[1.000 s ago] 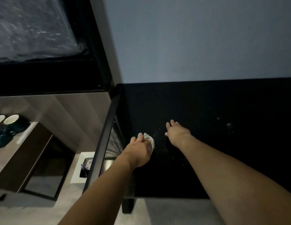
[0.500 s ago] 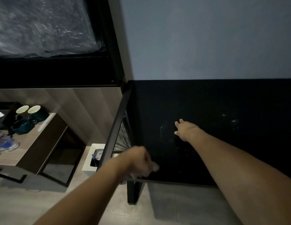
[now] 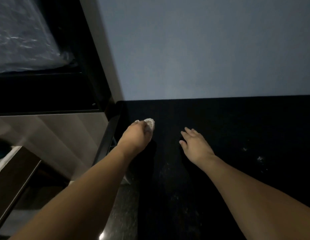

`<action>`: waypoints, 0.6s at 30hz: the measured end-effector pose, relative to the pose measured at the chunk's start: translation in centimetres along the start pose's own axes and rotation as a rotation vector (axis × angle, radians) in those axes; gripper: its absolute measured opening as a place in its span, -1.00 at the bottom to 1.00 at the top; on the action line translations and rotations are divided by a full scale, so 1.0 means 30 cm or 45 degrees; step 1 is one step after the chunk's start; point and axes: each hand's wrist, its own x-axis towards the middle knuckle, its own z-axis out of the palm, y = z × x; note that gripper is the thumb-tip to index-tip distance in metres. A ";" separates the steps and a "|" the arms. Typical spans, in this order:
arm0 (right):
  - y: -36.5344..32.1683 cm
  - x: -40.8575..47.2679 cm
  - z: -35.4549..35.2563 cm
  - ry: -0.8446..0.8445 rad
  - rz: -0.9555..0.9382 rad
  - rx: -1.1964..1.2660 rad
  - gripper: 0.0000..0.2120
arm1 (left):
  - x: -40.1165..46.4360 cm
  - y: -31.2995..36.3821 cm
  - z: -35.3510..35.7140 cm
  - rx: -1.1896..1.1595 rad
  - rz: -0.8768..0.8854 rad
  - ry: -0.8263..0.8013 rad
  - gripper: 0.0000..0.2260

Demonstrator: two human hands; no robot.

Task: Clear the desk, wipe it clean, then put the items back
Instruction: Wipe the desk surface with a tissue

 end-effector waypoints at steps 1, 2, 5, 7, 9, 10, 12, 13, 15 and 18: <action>0.012 0.036 0.014 0.018 -0.013 0.002 -0.52 | 0.055 0.008 0.016 0.004 0.012 0.006 -0.72; 0.022 0.064 0.032 0.040 -0.022 0.008 -0.53 | 0.109 0.016 0.032 0.011 0.028 0.004 -0.72; 0.053 0.110 0.077 0.152 -0.034 0.044 -0.55 | 0.280 0.052 0.081 0.000 0.028 -0.025 -0.70; 0.064 0.119 0.086 0.168 -0.058 0.087 -0.55 | 0.384 0.070 0.108 -0.001 0.010 -0.034 -0.71; 0.063 0.117 0.079 0.148 -0.064 0.111 -0.55 | 0.471 0.095 0.127 -0.029 0.006 -0.076 -0.71; 0.060 0.115 0.074 0.144 -0.058 0.113 -0.55 | 0.510 0.109 0.138 -0.025 0.012 -0.098 -0.71; 0.051 0.112 0.062 0.142 -0.038 0.102 -0.54 | 0.586 0.133 0.160 0.050 0.051 -0.103 -0.72; 0.046 0.112 0.056 0.126 -0.021 0.096 -0.54 | 0.623 0.140 0.174 0.095 0.055 -0.120 -0.70; 0.041 0.114 0.051 0.094 0.002 0.086 -0.53 | 0.673 0.157 0.190 0.157 0.015 -0.199 -0.66; 0.044 0.121 0.050 0.079 0.000 0.086 -0.52 | 0.686 0.166 0.216 0.360 -0.030 -0.314 -0.61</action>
